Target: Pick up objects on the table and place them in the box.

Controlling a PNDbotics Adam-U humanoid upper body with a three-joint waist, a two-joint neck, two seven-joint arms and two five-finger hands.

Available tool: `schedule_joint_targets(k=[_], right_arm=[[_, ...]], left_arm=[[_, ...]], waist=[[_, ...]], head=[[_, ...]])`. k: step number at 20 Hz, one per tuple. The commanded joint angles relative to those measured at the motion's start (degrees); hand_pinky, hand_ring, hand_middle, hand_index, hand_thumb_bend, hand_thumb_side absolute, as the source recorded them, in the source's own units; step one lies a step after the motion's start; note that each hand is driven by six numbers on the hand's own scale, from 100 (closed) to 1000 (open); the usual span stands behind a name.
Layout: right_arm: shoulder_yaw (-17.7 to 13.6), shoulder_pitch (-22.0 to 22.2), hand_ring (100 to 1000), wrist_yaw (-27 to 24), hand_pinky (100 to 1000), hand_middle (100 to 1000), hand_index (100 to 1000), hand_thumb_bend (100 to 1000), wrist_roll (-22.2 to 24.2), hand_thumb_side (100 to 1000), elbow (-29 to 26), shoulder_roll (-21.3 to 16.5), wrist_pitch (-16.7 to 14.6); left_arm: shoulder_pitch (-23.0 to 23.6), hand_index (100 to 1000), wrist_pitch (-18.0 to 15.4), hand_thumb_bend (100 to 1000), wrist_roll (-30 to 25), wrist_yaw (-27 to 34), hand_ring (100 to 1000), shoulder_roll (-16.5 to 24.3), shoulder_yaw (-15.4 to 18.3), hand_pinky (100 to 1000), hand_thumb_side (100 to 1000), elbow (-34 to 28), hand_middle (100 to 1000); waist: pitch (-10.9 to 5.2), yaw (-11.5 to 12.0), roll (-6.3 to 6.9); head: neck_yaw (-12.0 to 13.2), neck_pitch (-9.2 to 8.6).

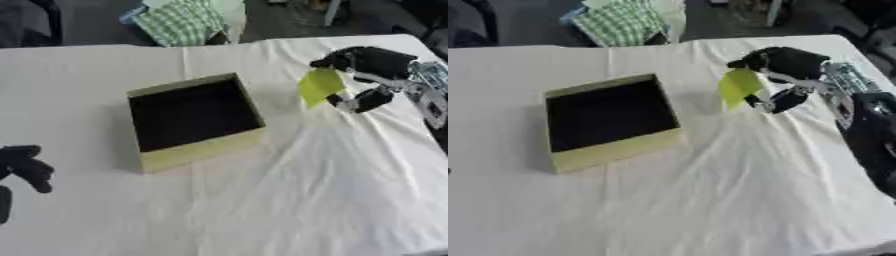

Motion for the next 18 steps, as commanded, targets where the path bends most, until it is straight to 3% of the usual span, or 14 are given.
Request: schedule_joint_targets(k=[1,2,3,10,18], right_arm=[[0.9,-2.7,846,-3.0,800,561,1000,100,1.9,248,-3.7,-1.9,-1.0],[1.5,-3.5,847,-3.7,800,563,1000,100,2.6,338,-4.4,-1.5,-1.1],[1.9,-4.2,847,-4.4,800,562,1000,100,3.3,247,-5.1,-1.2,-1.2],[5.2,-9.5,845,-8.3,799,557,1000,100,9.3,235,-6.7,3.5,-1.2],[5.8,-13.1,841,-9.9,792,548,1000,100,15.4,210,-2.8,8.8,-1.2]], left_arm=[[-0.3,799,-0.2,100,-0.3,0.2,446,0.6,-0.2,604,809,-1.1,497],[-0.3,799,-0.2,100,-0.3,0.2,446,0.6,-0.3,604,809,-1.1,497],[-0.3,799,-0.2,100,-0.4,0.3,446,0.6,-0.3,604,809,-1.1,497],[-0.3,799,-0.4,100,-0.8,1.0,445,0.4,-0.8,603,806,-1.1,497],[-0.5,798,-0.7,100,-1.0,2.2,444,0.1,-1.3,602,802,-1.1,496]], waist=[[-1.33,0.0,0.06],[-1.41,0.1,0.06],[-1.47,0.2,0.07],[-1.99,1.4,0.3],[-2.3,3.2,0.64]], head=[[-0.4,0.44],[-0.5,0.48],[-0.6,0.53],[-2.1,1.03],[-3.7,1.2]])
